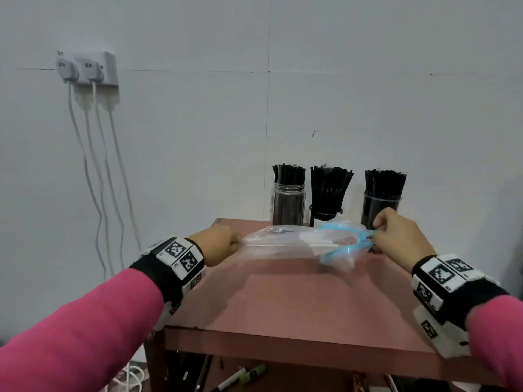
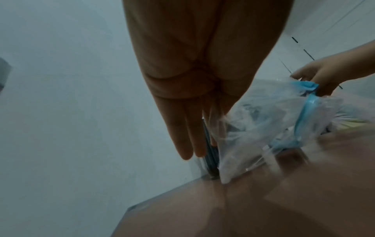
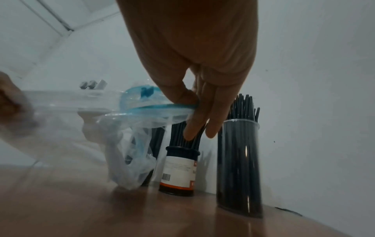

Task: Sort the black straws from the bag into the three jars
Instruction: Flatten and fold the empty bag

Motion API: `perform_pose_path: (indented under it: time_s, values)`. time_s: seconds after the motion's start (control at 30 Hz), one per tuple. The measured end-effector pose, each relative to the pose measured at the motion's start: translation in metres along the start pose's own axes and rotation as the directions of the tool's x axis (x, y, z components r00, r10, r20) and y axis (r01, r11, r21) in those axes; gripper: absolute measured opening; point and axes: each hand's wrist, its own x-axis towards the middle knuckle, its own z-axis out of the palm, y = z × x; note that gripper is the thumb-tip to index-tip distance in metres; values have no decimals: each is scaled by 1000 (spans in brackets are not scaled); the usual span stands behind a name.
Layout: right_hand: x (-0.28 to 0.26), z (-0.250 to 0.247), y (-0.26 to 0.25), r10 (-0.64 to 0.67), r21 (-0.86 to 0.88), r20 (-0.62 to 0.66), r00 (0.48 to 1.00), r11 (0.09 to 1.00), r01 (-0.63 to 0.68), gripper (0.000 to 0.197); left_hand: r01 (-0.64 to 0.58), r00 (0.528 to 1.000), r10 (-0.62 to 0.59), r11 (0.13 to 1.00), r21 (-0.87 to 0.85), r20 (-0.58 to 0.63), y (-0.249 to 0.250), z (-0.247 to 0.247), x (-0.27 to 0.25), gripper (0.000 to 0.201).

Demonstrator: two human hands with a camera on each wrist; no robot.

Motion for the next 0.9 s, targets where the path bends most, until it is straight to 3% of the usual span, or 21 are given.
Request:
perform_pose_path:
  time_s: [0.1, 0.2, 0.33, 0.37, 0.43, 0.5, 0.53, 0.63, 0.67, 0.73, 0.8, 0.9]
  values:
    - [2, 5, 5, -26, 61, 17, 1000, 998, 25, 18, 3, 999, -12, 982, -190, -44, 0, 1, 2, 23]
    - [-2, 9, -9, -84, 269, 12, 996, 960, 77, 9, -53, 992, -8, 871, -488, -123, 7, 3, 3, 18]
    - [0, 8, -21, -155, 336, -24, 988, 929, 153, 17, -100, 973, -19, 866, -490, -231, 8, 5, 12, 15]
    - [5, 4, -18, -127, 325, -76, 989, 934, 145, 19, -102, 960, -64, 827, -553, -274, 4, 3, 13, 7]
    - [15, -7, -5, -6, 356, -194, 981, 931, 77, 25, -102, 925, -202, 685, -722, -323, -9, -1, 12, 14]
    - [18, -16, 1, 87, 436, -229, 969, 900, 22, 28, -115, 911, -270, 561, -820, -313, -12, -4, 10, 15]
    - [19, -17, 0, 113, 516, -221, 969, 857, 18, 28, -119, 914, -277, 514, -850, -295, -10, -5, 10, 16]
    - [14, -17, -16, 123, 806, -79, 989, 591, -9, 38, -128, 917, -315, 344, -930, -243, 3, -6, 13, 19]
    - [11, -16, -22, 129, 818, -40, 991, 574, -42, 47, -122, 909, -343, 321, -939, -235, 4, -5, 16, 19]
    - [0, -13, -26, 134, 688, -16, 991, 720, -86, 55, -76, 894, -403, 299, -951, -198, 7, -2, 22, 21]
    - [-15, -4, -25, 58, 470, 53, 997, 880, -76, 55, -8, 890, -442, 232, -973, -113, 11, 3, 28, 19]
    - [-32, 16, -22, -37, 237, 303, 952, 971, -37, 50, 140, 897, -440, 185, -973, 45, 9, 19, 34, 18]
